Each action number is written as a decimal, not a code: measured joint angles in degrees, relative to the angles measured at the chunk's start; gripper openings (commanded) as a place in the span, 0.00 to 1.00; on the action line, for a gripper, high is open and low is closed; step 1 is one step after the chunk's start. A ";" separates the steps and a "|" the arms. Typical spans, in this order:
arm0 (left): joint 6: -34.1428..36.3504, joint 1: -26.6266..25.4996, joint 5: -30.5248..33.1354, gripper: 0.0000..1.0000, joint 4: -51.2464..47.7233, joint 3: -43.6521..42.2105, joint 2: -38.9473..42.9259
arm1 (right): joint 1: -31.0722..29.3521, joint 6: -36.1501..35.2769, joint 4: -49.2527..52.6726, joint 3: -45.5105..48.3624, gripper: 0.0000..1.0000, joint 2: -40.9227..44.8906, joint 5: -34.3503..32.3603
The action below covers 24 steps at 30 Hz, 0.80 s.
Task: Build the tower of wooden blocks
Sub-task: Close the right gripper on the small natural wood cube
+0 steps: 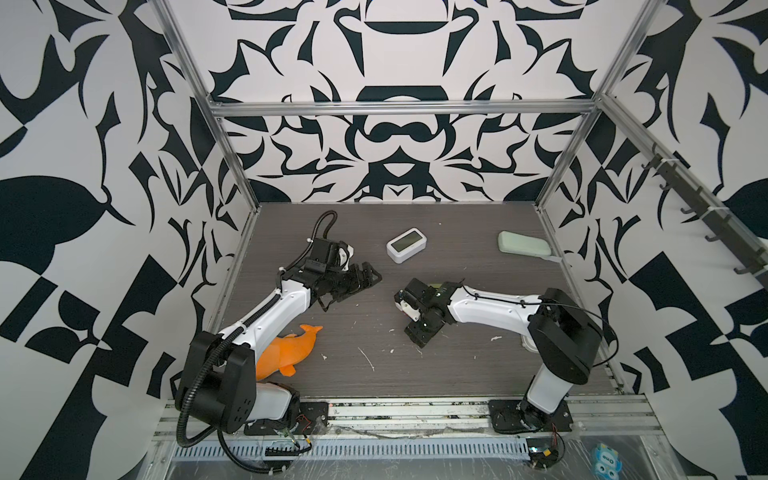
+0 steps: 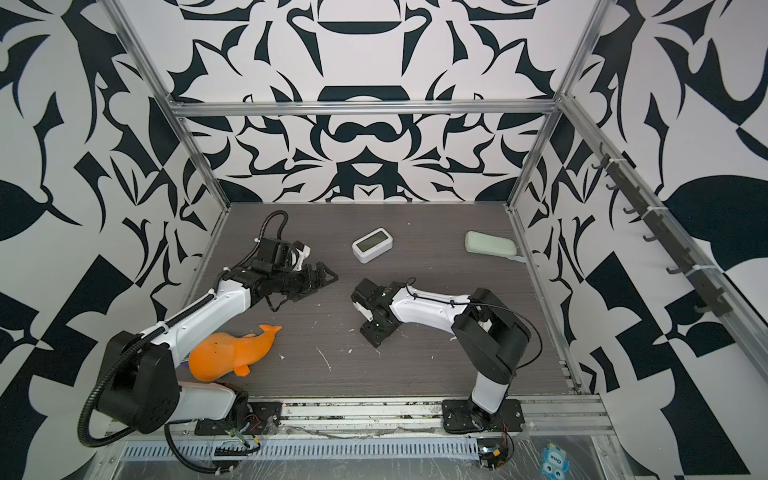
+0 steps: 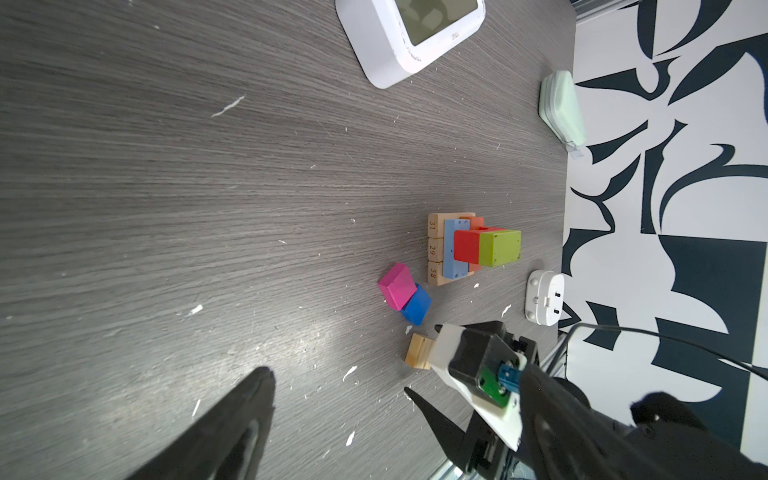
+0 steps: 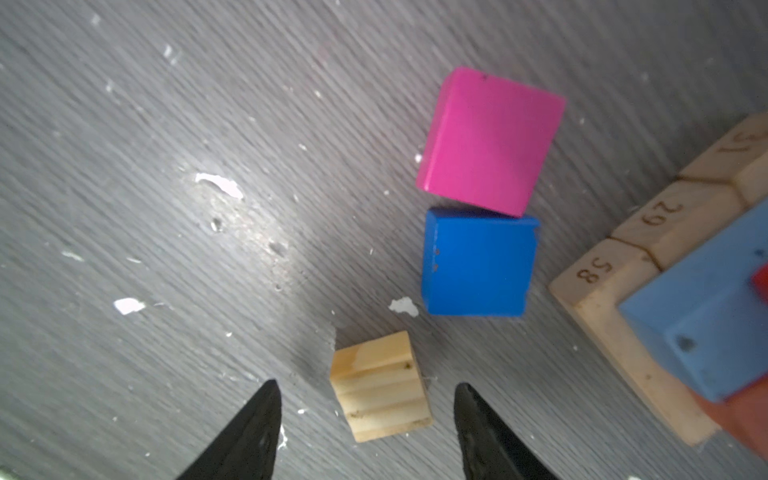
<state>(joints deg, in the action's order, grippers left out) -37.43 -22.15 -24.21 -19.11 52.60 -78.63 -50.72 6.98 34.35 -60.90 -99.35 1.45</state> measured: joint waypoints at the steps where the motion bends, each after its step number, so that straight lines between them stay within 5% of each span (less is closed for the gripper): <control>1: -0.02 0.00 0.00 0.94 0.00 0.00 0.00 | 0.00 -0.07 -0.04 0.00 0.67 -0.17 0.00; 24: 0.00 0.00 0.00 0.94 -0.02 0.00 0.07 | 0.00 -0.31 -0.33 -0.46 0.35 -1.97 -0.50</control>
<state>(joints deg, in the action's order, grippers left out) -37.43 -22.15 -24.21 -19.14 52.60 -78.56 -50.72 6.68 34.02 -61.36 -101.32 0.95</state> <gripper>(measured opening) 0.941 0.365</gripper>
